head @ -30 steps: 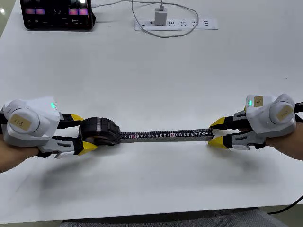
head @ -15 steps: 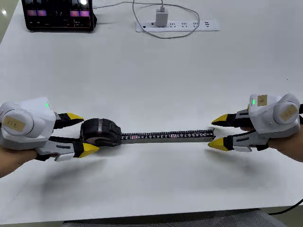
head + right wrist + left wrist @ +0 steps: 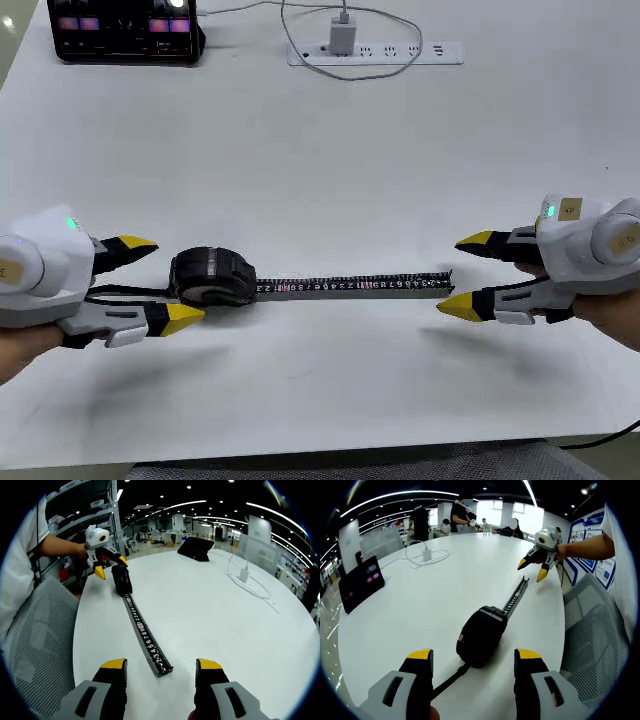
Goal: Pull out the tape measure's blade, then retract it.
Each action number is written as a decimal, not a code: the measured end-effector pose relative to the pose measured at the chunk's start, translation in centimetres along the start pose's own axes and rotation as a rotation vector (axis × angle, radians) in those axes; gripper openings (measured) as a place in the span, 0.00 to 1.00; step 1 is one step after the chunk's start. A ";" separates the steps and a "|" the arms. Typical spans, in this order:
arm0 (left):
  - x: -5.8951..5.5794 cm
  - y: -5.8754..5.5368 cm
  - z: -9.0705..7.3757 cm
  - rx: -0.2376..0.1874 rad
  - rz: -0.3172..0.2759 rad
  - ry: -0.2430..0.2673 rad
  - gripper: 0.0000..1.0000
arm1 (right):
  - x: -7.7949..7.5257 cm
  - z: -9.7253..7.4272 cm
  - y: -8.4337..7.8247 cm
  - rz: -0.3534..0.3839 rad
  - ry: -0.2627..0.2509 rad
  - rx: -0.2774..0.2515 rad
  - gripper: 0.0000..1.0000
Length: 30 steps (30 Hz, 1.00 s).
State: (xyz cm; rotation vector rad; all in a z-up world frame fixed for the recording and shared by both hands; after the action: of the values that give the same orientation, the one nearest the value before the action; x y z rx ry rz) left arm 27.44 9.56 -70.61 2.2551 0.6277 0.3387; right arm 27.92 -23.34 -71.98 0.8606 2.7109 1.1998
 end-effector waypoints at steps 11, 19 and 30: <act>-0.1 -0.5 -2.1 -0.022 -0.050 0.044 0.70 | 0.6 -0.8 0.2 0.029 -0.039 -0.024 0.66; -0.7 -0.8 -3.2 -0.048 -0.096 0.064 0.73 | 1.1 -1.7 0.6 0.049 -0.069 -0.047 0.73; -1.1 -1.3 -4.3 -0.079 -0.150 0.094 0.76 | 1.9 -2.8 0.1 0.084 -0.100 -0.070 0.77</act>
State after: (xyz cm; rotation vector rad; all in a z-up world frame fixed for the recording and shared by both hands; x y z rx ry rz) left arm 24.29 12.29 -68.69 2.1116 0.8138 0.3891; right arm 25.61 -24.17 -69.68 1.0062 2.5629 1.2235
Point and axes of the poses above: the centre of the closed fingertips' face, and the gripper's own axes: z roughly forward along the fingers, x roughly to its left, y roughly out of its top, the point moved 3 cm from there along -z, roughly backward along the fingers, and after that the axes turned 8 degrees about z, right-handed, at the moved point
